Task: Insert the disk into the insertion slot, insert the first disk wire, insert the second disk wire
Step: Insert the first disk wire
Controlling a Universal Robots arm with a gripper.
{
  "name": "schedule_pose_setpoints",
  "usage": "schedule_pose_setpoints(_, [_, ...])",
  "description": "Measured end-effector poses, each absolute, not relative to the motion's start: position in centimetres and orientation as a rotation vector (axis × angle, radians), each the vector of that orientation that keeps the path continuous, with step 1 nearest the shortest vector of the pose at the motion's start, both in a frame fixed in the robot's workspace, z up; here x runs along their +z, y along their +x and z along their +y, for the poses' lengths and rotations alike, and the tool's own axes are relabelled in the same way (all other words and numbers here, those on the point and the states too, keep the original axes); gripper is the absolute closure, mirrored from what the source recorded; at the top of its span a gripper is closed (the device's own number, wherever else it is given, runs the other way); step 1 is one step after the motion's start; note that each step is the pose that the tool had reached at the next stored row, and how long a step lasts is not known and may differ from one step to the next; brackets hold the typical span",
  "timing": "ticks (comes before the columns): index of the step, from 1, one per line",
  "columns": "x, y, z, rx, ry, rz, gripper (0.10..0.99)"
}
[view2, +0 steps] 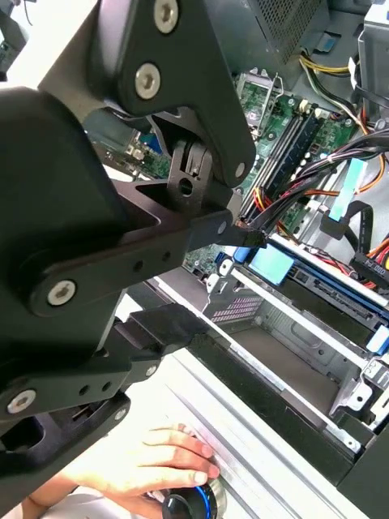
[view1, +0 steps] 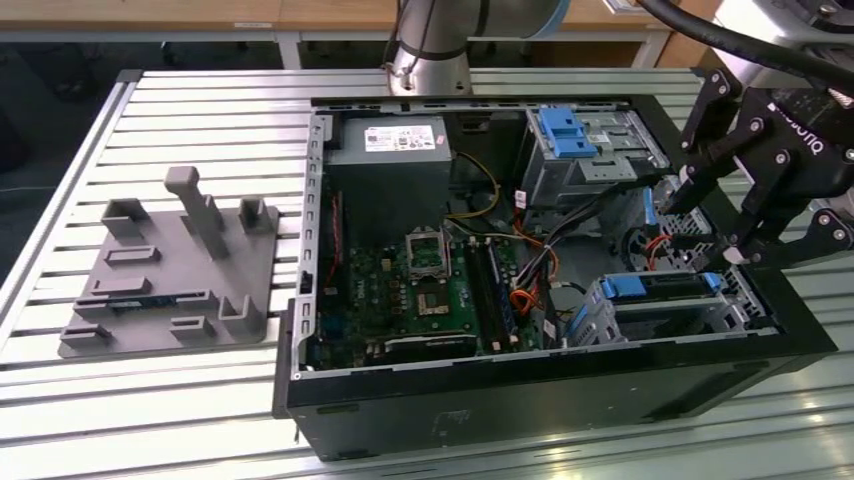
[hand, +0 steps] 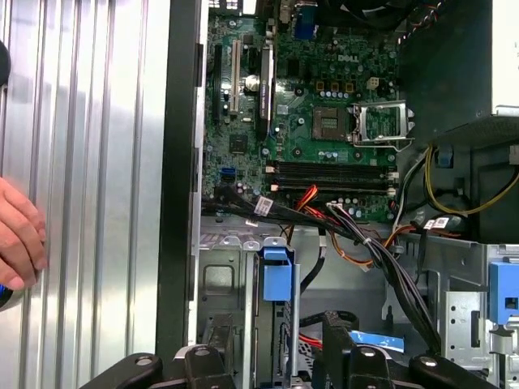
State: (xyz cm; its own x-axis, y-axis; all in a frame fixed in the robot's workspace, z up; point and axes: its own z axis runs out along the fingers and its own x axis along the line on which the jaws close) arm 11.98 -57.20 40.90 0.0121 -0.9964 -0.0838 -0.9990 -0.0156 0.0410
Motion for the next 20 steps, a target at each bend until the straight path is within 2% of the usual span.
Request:
schedule_pose_setpoints(12, [40.9,12.0,-57.1,0.126,-2.219,2.189,0.529])
schedule_pose_setpoints(20, [40.9,12.0,-56.2,-0.035,-2.288,2.266,0.529])
